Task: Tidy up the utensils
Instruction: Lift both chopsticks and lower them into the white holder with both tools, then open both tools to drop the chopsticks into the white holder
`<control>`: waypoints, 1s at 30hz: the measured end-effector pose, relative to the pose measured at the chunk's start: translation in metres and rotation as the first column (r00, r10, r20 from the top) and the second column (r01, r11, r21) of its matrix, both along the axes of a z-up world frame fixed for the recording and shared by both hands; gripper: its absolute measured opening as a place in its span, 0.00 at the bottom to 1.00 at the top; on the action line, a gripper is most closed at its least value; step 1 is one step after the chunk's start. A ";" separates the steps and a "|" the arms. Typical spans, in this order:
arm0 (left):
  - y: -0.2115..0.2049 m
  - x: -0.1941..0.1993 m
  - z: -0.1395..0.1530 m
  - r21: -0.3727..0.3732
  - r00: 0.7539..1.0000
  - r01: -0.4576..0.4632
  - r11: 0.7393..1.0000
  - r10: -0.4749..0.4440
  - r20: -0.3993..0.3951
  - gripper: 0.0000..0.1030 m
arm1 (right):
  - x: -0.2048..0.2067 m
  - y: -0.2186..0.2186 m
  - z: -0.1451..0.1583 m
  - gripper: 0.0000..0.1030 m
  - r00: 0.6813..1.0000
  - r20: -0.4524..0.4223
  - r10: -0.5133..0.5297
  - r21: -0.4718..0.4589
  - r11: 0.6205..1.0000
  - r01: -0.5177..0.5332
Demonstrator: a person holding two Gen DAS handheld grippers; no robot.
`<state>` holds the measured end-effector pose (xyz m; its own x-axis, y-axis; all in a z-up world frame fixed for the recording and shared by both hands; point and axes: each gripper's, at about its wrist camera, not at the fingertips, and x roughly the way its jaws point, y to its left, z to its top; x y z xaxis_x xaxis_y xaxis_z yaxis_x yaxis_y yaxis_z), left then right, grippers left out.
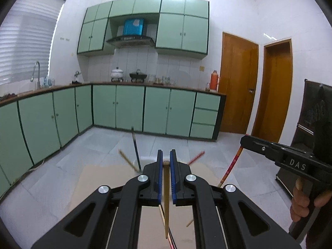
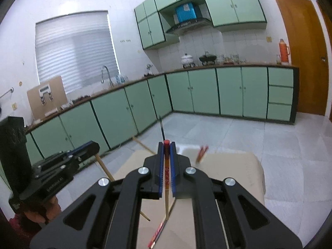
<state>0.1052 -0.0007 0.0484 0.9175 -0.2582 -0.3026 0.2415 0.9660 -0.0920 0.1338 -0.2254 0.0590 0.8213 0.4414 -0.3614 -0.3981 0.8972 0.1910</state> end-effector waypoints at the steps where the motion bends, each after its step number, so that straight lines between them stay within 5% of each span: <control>1: 0.000 0.003 0.005 -0.001 1.000 -0.001 1.000 0.001 0.013 0.06 | 0.004 0.001 0.008 0.05 1.000 0.023 -0.004 -0.006 1.000 0.004; 14: -0.010 0.087 0.069 -0.008 0.981 -0.047 0.999 0.048 0.186 0.06 | 0.077 -0.003 0.067 0.05 0.982 0.171 -0.084 -0.012 0.996 0.087; 20: -0.016 0.136 0.054 -0.003 0.982 -0.066 0.998 0.066 0.177 0.06 | 0.120 -0.001 0.047 0.05 0.983 0.143 -0.111 -0.042 0.992 0.118; 30: -0.015 0.191 -0.013 0.018 0.997 -0.070 0.997 0.070 0.011 0.06 | 0.168 0.005 -0.013 0.06 0.995 0.009 -0.099 -0.067 0.993 0.099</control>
<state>0.2959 -0.0157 0.0356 0.9361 -0.1875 -0.2975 0.1740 0.9821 -0.0715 0.3021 -0.2206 0.0460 0.8617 0.3327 -0.3832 -0.3078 0.9430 0.1266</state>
